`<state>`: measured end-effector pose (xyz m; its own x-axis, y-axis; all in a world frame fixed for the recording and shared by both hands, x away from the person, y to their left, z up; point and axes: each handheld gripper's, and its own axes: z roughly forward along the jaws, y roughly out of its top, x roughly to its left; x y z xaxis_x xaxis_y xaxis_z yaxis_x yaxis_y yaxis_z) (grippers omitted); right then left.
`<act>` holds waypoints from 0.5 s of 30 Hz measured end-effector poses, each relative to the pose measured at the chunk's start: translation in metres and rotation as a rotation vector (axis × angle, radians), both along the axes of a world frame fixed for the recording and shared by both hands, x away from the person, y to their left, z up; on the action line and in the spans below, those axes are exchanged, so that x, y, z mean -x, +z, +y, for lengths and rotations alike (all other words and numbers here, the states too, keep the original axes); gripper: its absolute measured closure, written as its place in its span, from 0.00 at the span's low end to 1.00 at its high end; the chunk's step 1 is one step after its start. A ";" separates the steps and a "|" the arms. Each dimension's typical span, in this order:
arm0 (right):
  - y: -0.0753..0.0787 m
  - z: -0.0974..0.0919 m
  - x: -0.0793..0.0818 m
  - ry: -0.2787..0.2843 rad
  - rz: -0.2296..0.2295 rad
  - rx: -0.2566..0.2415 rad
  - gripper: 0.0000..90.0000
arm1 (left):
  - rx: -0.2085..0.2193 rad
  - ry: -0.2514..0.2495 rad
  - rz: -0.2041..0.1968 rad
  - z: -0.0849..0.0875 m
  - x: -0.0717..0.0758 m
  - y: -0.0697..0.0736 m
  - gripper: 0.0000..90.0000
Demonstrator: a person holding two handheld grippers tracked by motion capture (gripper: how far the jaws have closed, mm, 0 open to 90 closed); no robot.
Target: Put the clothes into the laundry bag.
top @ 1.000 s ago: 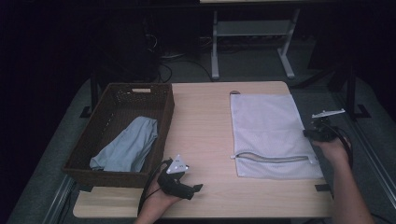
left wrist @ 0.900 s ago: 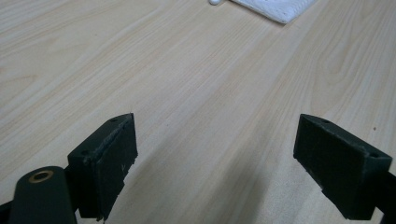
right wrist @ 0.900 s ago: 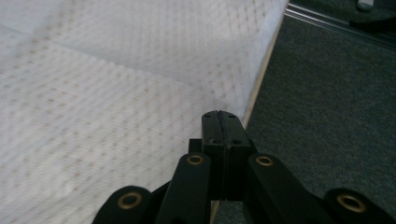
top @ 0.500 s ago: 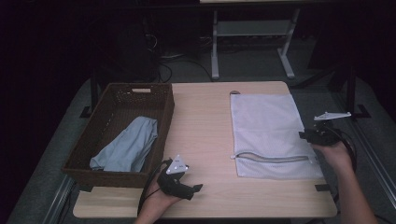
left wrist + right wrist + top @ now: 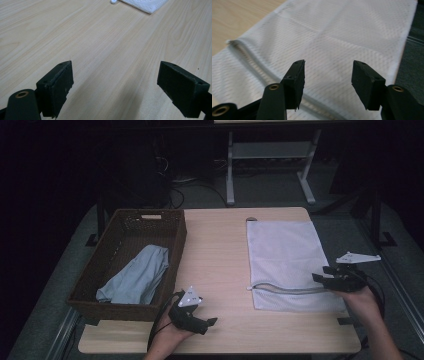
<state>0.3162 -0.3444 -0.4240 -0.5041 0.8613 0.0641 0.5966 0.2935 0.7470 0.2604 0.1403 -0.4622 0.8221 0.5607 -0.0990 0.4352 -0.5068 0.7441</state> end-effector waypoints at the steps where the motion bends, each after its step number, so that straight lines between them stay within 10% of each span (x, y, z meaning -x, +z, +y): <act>1: 0.000 0.002 0.004 0.007 -0.008 -0.001 0.46 | 0.000 0.000 0.000 0.000 0.000 0.000 0.14; 15: -0.007 0.038 0.044 0.136 -0.020 -0.028 0.30 | -0.005 -0.007 0.003 -0.001 0.000 -0.001 0.14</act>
<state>0.2720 -0.3069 -0.4310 -0.6177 0.7827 0.0758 0.5374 0.3498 0.7674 0.2603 0.1392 -0.4630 0.8255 0.5557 -0.0983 0.4339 -0.5135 0.7403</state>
